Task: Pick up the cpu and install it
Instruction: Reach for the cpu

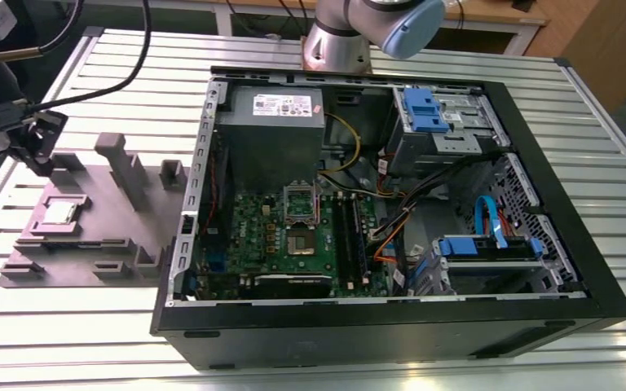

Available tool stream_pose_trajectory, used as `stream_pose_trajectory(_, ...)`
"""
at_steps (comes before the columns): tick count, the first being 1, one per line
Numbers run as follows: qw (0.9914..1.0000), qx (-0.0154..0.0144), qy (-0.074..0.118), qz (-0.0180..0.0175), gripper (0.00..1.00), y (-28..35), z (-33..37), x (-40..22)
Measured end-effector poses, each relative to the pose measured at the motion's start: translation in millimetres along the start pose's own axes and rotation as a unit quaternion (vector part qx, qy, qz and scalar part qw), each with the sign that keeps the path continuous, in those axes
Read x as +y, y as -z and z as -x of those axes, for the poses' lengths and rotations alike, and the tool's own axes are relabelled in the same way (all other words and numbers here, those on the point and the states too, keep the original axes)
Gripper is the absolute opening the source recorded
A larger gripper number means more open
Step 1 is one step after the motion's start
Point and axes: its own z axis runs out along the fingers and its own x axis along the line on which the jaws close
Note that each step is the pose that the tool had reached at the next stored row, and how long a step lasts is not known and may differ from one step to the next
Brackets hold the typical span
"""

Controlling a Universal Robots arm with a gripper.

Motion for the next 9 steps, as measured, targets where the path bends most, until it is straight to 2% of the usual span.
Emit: stream_pose_trajectory(9, 1.00000, 0.0006, 0.000, 0.0000, 0.10, -13.5, -4.2, -4.9)
